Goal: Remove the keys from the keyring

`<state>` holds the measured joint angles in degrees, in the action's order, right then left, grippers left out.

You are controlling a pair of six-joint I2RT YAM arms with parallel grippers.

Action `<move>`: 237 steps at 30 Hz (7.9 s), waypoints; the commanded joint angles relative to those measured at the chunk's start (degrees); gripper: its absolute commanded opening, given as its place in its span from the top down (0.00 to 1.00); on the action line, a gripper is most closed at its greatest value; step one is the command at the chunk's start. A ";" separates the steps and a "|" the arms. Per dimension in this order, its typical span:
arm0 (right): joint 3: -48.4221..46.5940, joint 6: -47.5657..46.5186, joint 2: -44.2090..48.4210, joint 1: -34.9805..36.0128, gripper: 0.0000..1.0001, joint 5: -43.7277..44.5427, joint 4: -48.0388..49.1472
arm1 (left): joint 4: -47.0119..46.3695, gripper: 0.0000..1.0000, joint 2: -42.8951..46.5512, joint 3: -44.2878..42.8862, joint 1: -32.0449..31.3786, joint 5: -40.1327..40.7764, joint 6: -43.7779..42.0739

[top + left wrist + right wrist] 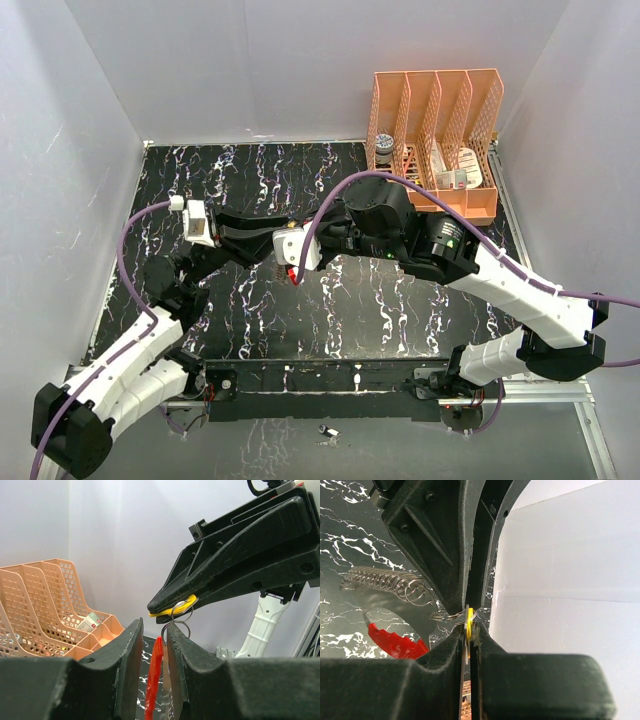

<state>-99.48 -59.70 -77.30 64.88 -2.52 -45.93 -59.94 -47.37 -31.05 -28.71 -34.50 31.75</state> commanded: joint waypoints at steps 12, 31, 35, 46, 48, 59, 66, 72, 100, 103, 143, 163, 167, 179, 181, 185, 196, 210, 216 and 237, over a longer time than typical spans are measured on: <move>1.10 -0.91 2.20 0.24 1.00 0.59 7.76 | -4.20 0.76 -0.98 -0.83 0.08 -4.98 3.07; 1.81 -1.34 2.49 0.24 1.00 0.26 9.19 | -12.03 0.83 -6.57 -1.54 0.06 -4.86 6.65; 1.88 -1.33 2.59 0.24 1.00 0.46 9.19 | -16.12 0.91 -9.48 -2.17 0.03 -5.15 8.85; 3.60 -1.84 3.09 0.24 1.00 1.70 11.11 | -20.99 1.00 -11.78 -2.02 -0.21 -4.79 11.64; 4.38 -2.00 3.45 0.24 1.00 2.17 12.38 | -20.24 1.00 -11.07 -1.85 -0.25 -4.26 11.06; 10.11 -3.26 7.16 0.24 1.00 5.92 20.42 | -3.08 1.00 -3.92 -2.38 -0.29 2.14 2.82; 10.79 -3.30 7.76 0.24 1.00 7.00 21.10 | -1.32 1.00 -3.29 -2.48 -0.29 6.49 2.43; 10.71 -3.06 7.77 0.24 1.00 7.36 21.16 | -1.84 1.00 -4.28 -3.06 -0.27 10.61 2.39; 11.41 -3.27 7.31 0.24 1.00 10.43 22.03 | 12.67 0.74 0.52 -9.48 -0.29 11.39 -3.88; 11.58 -3.16 7.31 0.26 1.00 10.19 22.03 | 10.37 0.71 -0.54 -9.42 -0.25 7.79 -3.19; 11.50 -3.37 7.25 0.25 1.00 8.73 22.91 | -3.10 0.68 -9.46 -9.22 -0.27 -3.98 3.99; 13.06 -3.45 7.85 0.29 1.00 8.24 25.10 | -15.62 0.96 -16.03 -9.60 -0.25 -5.69 13.85; 13.41 -3.38 7.98 0.31 1.00 8.67 25.32 | -16.33 1.00 -16.24 -9.48 -0.25 -3.61 14.57; 14.19 -4.15 9.00 0.30 1.00 10.07 26.77 | -2.36 1.00 -10.85 -10.39 -0.25 3.97 6.94; 14.14 -4.17 9.00 0.29 1.00 10.09 26.56 | 0.73 1.00 -9.29 -10.56 -0.28 6.74 4.77; 14.14 -4.11 8.87 0.33 0.99 9.94 26.44 | 2.92 1.00 -8.06 -10.80 -0.27 9.40 3.12; 13.79 -3.47 7.04 0.33 0.99 9.79 25.50 | -4.09 1.00 -8.96 -9.08 -0.29 14.83 4.63; 17.41 -0.19 6.99 0.33 0.99 8.38 27.21 | -12.82 1.00 -12.18 -10.04 -0.29 15.27 8.61; 18.94 0.88 6.21 0.33 1.00 8.31 27.82 | -14.08 1.00 -12.22 -10.23 -0.34 15.84 9.63; 17.54 24.43 2.81 -7.94 1.00 27.42 36.86 | 29.54 1.00 -6.45 -9.17 -0.29 34.03 -16.58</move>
<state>-78.48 -44.47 -71.46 61.91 19.31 -13.10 -44.05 -54.39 -39.35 -29.30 -7.57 23.57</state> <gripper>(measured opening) 0.034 0.020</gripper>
